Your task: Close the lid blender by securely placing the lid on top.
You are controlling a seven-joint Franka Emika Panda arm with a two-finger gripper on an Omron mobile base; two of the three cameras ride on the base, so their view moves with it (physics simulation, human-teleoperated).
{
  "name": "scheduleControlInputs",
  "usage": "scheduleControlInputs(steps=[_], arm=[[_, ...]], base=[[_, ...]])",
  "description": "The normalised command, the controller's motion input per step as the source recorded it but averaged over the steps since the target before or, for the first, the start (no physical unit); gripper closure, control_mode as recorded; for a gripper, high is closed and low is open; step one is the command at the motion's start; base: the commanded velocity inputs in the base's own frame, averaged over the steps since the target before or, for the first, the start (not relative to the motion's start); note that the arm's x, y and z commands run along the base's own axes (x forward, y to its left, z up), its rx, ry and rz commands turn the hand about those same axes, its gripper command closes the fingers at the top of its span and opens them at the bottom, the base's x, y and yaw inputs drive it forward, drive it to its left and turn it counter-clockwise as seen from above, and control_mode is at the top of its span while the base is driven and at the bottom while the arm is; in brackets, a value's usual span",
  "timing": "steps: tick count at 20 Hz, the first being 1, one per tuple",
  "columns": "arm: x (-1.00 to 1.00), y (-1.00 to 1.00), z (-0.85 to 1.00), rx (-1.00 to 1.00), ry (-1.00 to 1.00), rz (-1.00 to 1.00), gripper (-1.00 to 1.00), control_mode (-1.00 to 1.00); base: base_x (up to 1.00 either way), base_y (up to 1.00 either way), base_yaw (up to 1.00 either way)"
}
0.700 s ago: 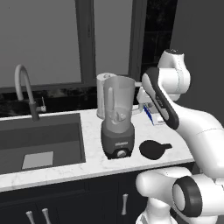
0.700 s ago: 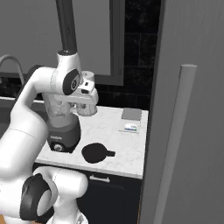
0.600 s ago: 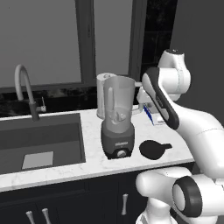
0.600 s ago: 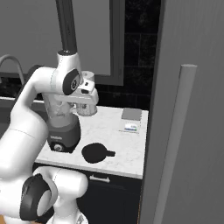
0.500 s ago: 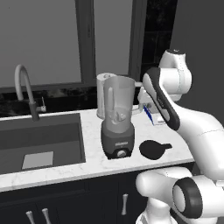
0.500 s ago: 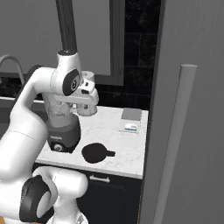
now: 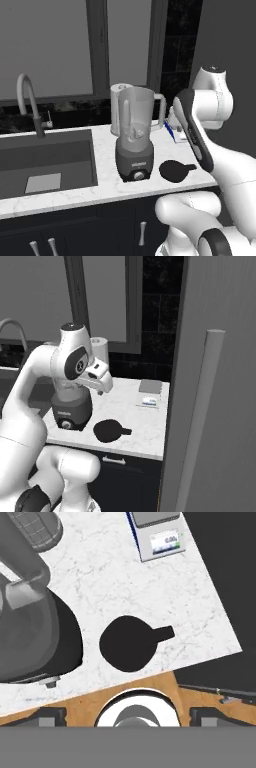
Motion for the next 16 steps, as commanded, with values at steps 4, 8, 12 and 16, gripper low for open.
scheduleControlInputs(steps=[4, 8, 12, 16], arm=[[-0.30, -0.06, -0.19, 0.00, 0.00, -0.38, -1.00, -1.00], [-0.04, -0.15, -0.20, 0.00, 0.00, -0.44, -1.00, -1.00], [0.00, -0.27, -0.21, 0.04, 0.00, -0.42, -1.00, -1.00], [0.00, -0.31, -0.27, 0.09, 0.00, -0.37, -1.00, -1.00]], base=[[0.00, 0.00, 0.00], [0.00, 0.00, 0.00], [0.00, 0.00, 0.00], [0.00, 0.00, 0.00]])
